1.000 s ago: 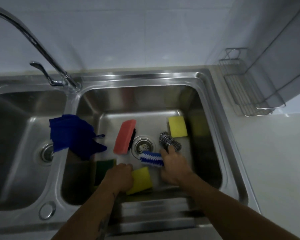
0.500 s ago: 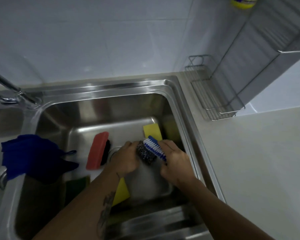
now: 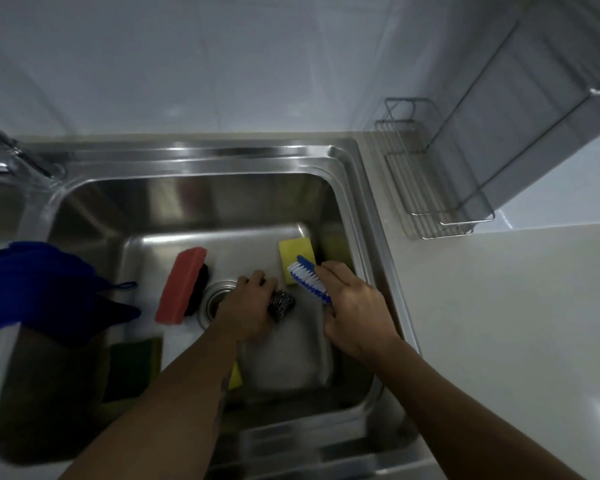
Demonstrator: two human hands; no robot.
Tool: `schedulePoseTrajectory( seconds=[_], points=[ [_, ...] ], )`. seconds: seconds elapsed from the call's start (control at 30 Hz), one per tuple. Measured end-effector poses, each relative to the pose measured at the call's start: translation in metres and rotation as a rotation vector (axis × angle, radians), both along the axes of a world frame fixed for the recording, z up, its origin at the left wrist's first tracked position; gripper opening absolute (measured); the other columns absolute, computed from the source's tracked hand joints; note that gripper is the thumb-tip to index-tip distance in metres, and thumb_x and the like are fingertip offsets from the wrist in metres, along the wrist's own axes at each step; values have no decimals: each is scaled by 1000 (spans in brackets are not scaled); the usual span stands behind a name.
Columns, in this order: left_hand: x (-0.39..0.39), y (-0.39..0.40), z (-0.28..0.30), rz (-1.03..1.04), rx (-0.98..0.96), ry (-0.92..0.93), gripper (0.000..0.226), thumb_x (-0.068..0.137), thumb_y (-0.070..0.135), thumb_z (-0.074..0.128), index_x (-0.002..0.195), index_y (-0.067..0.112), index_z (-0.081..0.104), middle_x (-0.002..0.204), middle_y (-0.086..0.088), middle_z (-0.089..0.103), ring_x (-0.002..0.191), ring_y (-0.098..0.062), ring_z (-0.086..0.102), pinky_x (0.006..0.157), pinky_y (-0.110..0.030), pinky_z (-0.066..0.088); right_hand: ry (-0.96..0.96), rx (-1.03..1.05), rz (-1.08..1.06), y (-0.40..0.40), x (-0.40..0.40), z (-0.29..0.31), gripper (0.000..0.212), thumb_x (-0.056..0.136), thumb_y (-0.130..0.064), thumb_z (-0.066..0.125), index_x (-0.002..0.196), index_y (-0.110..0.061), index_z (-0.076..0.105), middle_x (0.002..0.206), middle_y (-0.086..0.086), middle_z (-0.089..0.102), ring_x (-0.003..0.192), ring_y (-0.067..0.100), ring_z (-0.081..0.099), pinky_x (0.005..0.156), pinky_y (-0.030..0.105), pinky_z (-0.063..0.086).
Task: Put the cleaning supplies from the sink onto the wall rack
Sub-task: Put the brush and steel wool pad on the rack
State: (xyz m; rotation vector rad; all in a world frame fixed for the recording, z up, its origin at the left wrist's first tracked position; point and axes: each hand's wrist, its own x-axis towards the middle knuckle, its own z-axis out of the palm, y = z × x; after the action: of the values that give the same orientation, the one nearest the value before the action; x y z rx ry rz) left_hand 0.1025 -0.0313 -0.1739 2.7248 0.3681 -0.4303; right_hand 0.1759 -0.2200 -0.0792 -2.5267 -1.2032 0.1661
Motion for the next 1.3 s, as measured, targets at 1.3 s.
schedulePoseTrajectory(
  seconds=[1.3],
  points=[
    [145, -93, 424, 57, -536, -784, 38, 74, 20, 79, 108, 29, 64, 105, 7, 68, 97, -13, 62, 84, -27, 47, -526, 79, -387, -80, 127, 314, 42, 76, -9, 62, 118, -8, 58, 117, 7, 55, 90, 33, 63, 72, 41, 53]
  ],
)
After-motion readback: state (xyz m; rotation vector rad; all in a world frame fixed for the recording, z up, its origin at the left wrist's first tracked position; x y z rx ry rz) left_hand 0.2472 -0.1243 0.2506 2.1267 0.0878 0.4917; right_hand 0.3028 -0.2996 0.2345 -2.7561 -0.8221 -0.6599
